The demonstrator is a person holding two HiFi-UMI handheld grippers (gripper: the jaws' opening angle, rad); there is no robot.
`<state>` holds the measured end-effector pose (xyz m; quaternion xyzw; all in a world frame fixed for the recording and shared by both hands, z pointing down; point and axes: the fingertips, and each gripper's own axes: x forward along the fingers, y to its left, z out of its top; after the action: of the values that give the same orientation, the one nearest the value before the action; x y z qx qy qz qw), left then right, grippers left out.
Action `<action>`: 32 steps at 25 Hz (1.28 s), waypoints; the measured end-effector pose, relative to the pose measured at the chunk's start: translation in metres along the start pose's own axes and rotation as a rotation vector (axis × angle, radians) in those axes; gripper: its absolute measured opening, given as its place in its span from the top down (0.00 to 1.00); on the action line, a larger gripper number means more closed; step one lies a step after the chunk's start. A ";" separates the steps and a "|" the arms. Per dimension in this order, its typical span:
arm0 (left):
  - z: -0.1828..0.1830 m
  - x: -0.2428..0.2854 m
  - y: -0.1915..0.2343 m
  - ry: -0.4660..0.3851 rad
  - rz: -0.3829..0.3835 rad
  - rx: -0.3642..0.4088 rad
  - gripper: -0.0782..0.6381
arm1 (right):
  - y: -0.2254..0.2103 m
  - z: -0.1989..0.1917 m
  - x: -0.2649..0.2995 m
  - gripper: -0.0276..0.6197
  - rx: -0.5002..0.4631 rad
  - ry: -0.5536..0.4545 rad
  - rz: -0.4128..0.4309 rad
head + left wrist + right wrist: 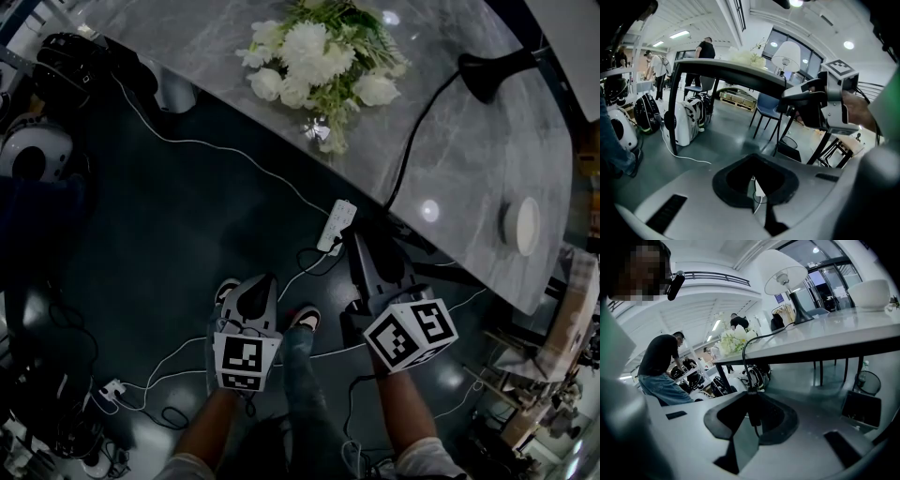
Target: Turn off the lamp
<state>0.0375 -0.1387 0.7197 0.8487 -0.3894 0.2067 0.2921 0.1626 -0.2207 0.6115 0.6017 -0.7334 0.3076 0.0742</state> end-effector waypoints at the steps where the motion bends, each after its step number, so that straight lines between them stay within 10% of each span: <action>1: 0.000 0.000 0.001 0.000 0.002 -0.001 0.90 | 0.000 0.000 0.000 0.86 0.000 -0.001 0.000; 32: -0.003 -0.001 -0.008 0.019 -0.008 0.024 0.90 | -0.004 0.017 -0.022 0.81 0.015 -0.075 0.007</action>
<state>0.0427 -0.1321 0.7189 0.8516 -0.3808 0.2183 0.2865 0.1762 -0.2120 0.5892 0.6106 -0.7355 0.2908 0.0410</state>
